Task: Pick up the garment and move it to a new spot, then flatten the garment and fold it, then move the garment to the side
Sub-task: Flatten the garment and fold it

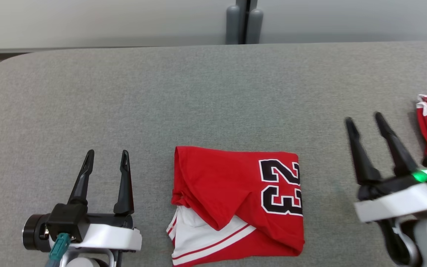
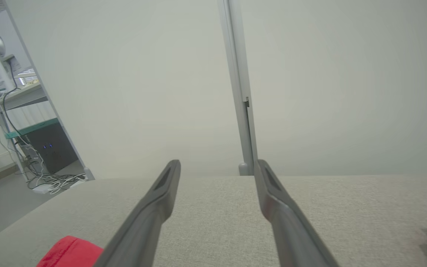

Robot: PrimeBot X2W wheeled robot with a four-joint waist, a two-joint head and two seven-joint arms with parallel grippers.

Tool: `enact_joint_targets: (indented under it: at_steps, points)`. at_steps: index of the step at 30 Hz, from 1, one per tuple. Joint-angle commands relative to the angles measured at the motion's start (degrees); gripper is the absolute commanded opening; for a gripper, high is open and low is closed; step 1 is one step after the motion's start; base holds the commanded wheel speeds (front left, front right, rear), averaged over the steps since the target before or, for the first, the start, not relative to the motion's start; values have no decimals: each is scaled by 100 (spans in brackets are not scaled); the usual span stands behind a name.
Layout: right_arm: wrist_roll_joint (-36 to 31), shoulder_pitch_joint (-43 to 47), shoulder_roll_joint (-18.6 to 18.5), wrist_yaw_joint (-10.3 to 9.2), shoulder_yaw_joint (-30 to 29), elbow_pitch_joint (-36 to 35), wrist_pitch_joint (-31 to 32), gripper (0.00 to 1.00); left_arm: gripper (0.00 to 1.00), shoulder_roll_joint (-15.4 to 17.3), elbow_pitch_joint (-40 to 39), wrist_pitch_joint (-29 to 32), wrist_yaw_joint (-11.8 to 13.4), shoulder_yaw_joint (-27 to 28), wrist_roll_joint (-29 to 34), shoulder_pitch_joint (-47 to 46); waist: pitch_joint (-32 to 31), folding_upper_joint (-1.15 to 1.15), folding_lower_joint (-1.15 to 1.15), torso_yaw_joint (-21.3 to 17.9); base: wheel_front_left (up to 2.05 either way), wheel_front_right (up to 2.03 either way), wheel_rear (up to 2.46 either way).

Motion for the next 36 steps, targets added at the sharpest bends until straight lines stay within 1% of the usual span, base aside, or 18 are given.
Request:
enact_joint_targets:
  at_steps: [1,5,10,19,33,36]
  points:
    - [-81,187,-69,-2,-171,-68,66,100,100,37,-17,-4,28,26,-6,53,-99,0,0,-108,0,0,0]
    - [-283,791,-211,-2,-785,-368,240,100,100,115,-41,24,47,55,-49,193,-228,0,0,-254,0,0,0]
    - [-357,1317,-183,-2,-1150,-738,474,100,100,163,-57,70,38,53,-88,260,-316,0,0,-357,0,0,0]
    - [-413,1548,-133,-2,-1218,-1016,671,100,100,184,-72,122,90,61,-134,329,-361,0,0,-368,0,0,0]
    - [-385,1503,-180,-2,-1288,-978,722,100,100,158,-119,141,143,-25,-143,278,-308,0,0,-278,0,0,0]
    - [-406,1386,-211,-2,-1180,-928,721,100,100,143,-158,147,147,-77,-81,163,-186,0,0,-192,0,0,0]
